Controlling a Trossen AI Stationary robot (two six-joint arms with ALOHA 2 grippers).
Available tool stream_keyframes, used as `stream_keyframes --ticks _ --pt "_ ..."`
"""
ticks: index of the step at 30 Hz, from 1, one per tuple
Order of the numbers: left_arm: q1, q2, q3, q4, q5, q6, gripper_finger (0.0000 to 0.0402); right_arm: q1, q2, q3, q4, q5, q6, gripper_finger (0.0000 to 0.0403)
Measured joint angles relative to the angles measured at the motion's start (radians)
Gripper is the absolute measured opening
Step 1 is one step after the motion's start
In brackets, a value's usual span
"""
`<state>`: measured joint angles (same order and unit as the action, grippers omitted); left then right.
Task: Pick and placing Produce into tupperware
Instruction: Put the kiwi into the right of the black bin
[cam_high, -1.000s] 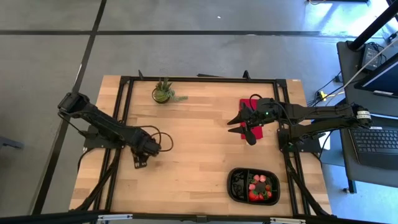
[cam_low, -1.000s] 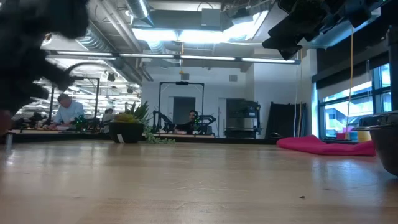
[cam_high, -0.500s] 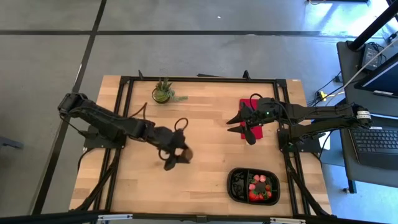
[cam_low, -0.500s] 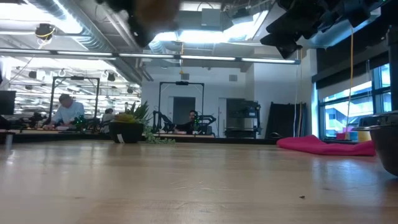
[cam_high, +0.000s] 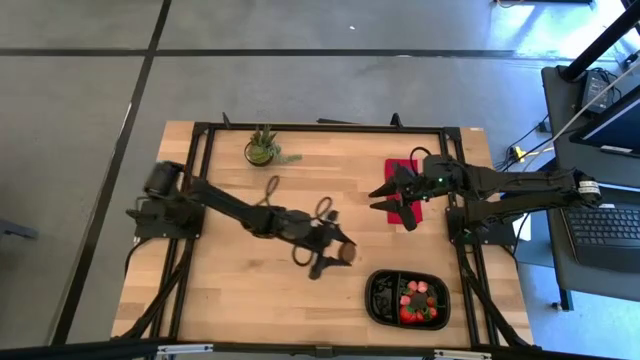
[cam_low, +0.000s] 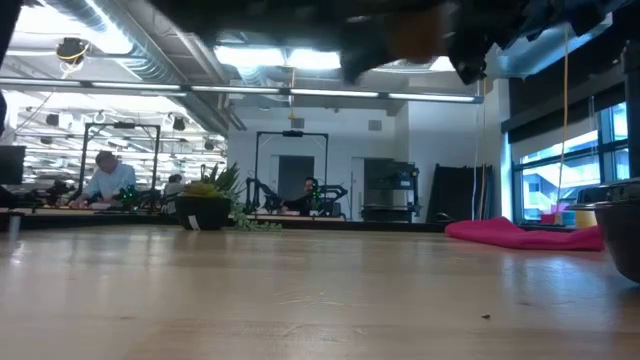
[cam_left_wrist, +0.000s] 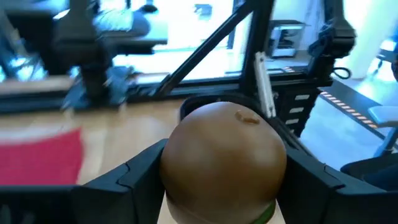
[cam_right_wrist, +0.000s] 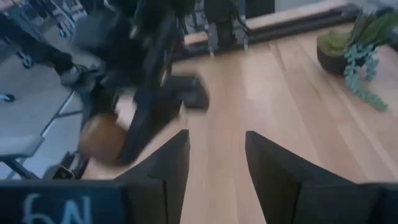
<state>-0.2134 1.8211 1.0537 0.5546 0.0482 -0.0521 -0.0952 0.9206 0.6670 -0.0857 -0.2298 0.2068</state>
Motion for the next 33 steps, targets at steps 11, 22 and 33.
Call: stream_keyframes --ticks 11,22,33 --pt "-0.005 0.356 0.482 -0.011 0.159 0.140 0.0239 0.000 -0.066 0.000 -0.015 0.003 0.024 0.0159" --pt "-0.011 0.618 0.804 -0.010 0.204 0.123 0.0238 0.000 -0.066 0.000 -0.018 0.080 0.001 0.0159" --pt "-0.016 0.814 1.024 -0.054 0.203 0.080 0.0239 0.000 -0.066 0.000 -0.017 0.082 0.016 0.0158"
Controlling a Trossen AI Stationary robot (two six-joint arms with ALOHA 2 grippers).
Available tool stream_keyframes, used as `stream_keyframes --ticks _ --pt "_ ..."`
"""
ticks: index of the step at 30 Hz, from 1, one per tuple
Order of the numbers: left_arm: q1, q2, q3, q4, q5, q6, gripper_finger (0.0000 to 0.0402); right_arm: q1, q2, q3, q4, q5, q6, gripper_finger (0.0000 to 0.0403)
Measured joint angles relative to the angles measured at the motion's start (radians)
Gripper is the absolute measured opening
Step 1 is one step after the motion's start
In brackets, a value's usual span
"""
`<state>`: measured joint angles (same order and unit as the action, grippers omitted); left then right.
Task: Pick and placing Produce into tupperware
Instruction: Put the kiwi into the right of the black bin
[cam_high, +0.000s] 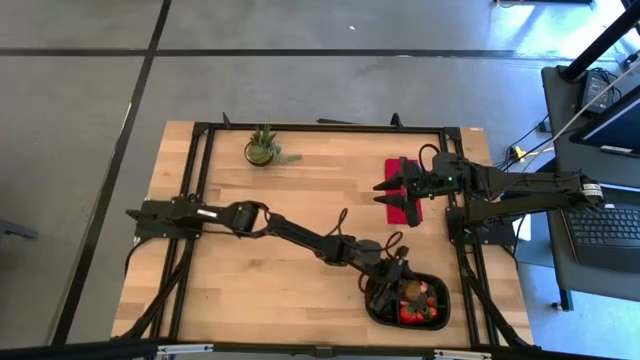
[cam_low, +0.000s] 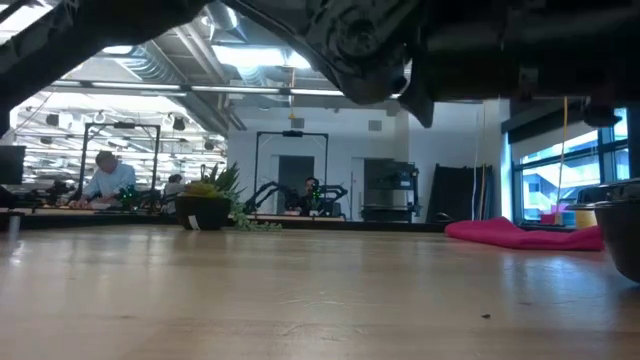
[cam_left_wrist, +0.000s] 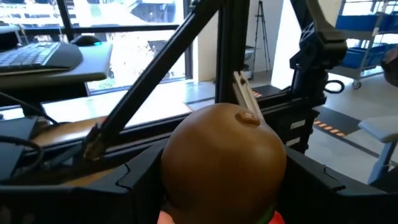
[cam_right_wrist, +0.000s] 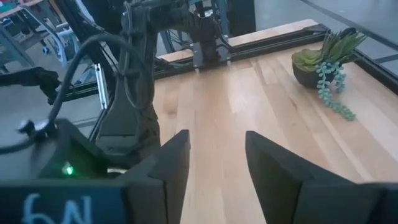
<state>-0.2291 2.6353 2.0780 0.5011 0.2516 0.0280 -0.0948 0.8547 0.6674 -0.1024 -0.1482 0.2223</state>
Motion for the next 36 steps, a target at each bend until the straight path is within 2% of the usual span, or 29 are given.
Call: stream_keyframes --ticks 14,21,36 --pt "-0.001 0.010 0.006 -0.029 -0.032 0.000 0.0242 0.000 0.000 0.000 -0.001 0.000 0.007 0.0158" --pt "-0.003 0.010 0.006 -0.133 -0.017 -0.001 0.0242 0.000 0.000 0.000 -0.050 0.000 0.006 0.0158" --pt "0.000 0.010 0.006 -0.100 -0.023 -0.018 0.0243 0.000 0.000 0.000 -0.082 0.000 0.004 0.0158"
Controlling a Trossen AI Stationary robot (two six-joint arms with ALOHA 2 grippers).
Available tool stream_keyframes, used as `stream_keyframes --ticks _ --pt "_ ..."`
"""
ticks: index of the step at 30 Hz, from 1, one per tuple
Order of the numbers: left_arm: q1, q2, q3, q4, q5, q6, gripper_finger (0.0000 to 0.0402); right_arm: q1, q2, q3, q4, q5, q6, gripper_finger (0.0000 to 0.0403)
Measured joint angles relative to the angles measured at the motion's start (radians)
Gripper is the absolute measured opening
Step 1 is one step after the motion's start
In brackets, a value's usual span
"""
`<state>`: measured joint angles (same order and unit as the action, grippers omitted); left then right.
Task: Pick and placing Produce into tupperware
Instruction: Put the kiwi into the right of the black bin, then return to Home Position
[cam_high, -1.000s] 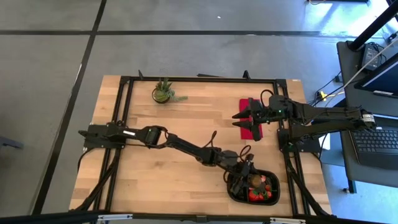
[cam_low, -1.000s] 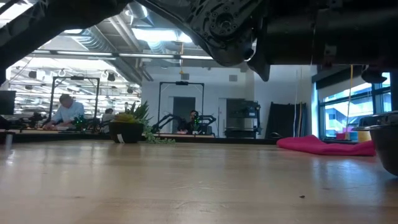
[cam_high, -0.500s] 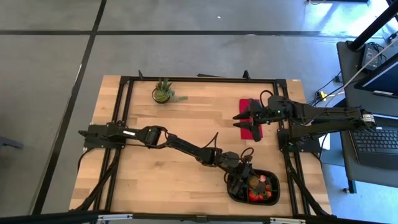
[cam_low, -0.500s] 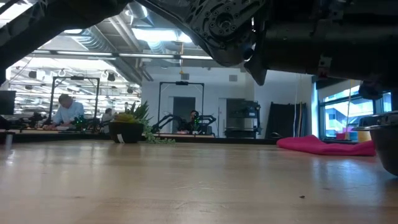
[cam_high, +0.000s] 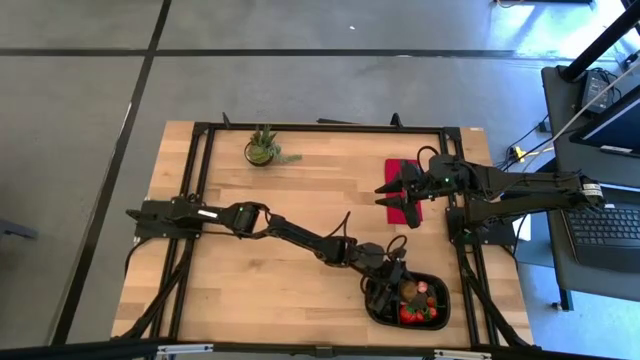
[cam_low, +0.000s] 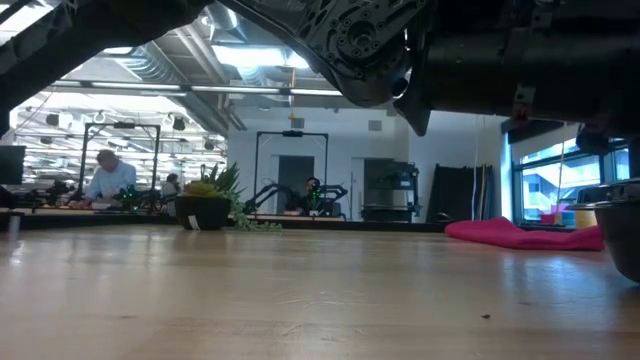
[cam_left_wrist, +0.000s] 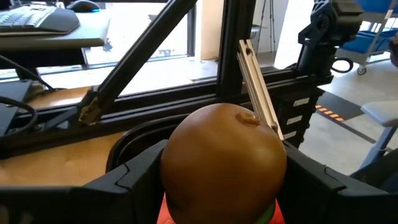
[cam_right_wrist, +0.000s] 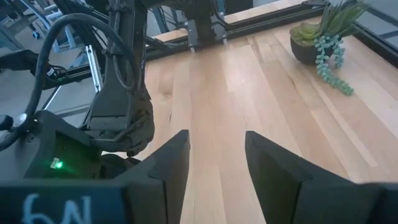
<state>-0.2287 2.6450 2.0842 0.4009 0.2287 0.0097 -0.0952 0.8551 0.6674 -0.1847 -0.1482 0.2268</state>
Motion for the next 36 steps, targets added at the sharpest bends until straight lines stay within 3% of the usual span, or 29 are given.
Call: stream_keyframes --ticks 14,24,29,32,36 --pt "0.000 0.000 0.000 -0.027 -0.029 0.000 0.0247 0.000 0.000 0.000 -0.001 0.000 0.004 0.0158" --pt "0.000 -0.001 0.000 -0.027 -0.033 0.001 0.0305 0.000 0.000 0.000 -0.001 0.000 0.004 0.0159" --pt "0.001 -0.006 -0.001 -0.033 -0.066 0.002 0.0314 0.000 0.000 0.000 -0.001 0.000 0.005 0.0159" --pt "0.013 -0.054 -0.002 -0.142 -0.055 0.037 0.0315 0.000 0.000 0.000 -0.005 0.000 0.007 0.0159" --pt "0.038 -0.215 -0.001 -0.486 -0.054 0.149 0.0315 0.000 0.000 0.000 -0.033 -0.001 0.008 0.0159"
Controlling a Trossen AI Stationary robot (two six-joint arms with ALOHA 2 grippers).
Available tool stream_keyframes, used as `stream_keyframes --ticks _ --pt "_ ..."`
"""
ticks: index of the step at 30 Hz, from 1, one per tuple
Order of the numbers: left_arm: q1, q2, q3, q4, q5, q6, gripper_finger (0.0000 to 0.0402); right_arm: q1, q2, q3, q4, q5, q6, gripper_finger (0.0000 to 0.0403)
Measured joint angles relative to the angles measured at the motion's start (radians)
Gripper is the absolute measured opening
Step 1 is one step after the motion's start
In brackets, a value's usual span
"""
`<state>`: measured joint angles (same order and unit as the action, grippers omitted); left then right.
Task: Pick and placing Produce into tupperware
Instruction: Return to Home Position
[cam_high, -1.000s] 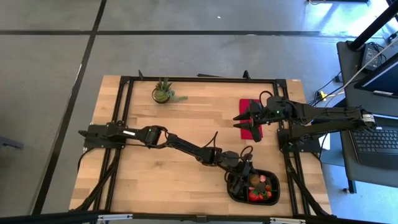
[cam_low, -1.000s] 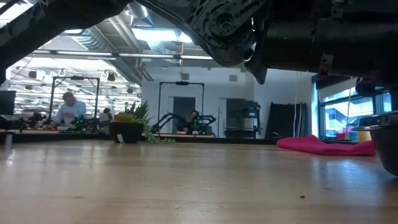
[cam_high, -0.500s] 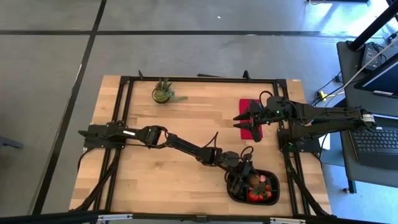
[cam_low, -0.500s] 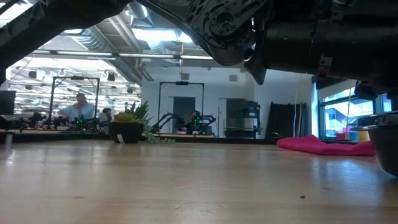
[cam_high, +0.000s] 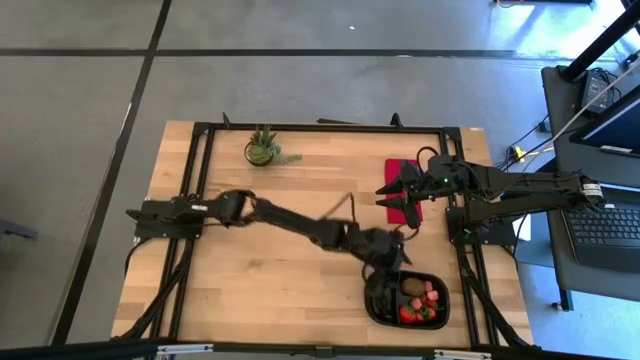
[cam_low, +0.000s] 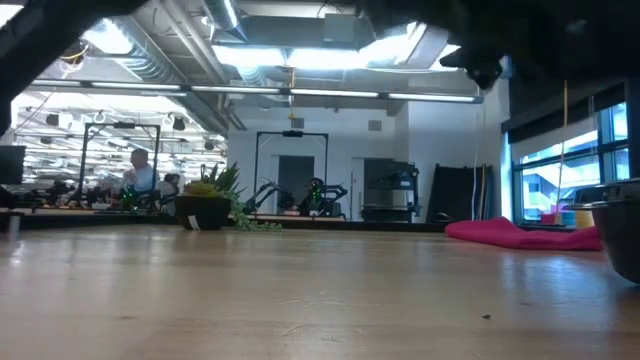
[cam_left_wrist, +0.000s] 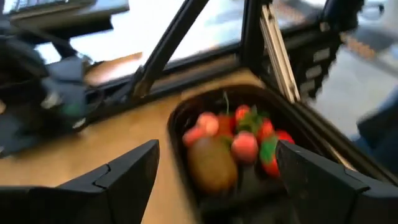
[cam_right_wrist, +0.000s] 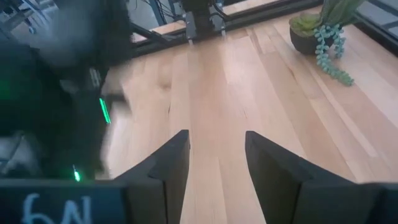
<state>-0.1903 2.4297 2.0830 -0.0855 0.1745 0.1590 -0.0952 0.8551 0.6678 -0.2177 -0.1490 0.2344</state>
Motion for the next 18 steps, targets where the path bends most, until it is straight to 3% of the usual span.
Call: stream_keyframes --ticks 4,9,14,18 --pt "0.026 -0.149 0.001 -0.304 0.002 0.042 0.0315 0.000 0.000 0.000 -0.005 0.000 -0.001 0.0159" --pt "0.087 -0.328 0.000 -0.489 -0.001 0.038 0.0315 0.000 0.000 0.000 -0.006 0.000 0.000 0.0159" --pt "0.153 -0.495 -0.024 -0.574 -0.006 0.010 0.0315 0.000 -0.009 0.000 0.005 0.014 -0.004 0.0159" --pt "0.163 -0.667 -0.129 -0.533 -0.019 0.009 0.0315 0.000 -0.081 0.000 0.011 0.115 -0.032 0.0159"
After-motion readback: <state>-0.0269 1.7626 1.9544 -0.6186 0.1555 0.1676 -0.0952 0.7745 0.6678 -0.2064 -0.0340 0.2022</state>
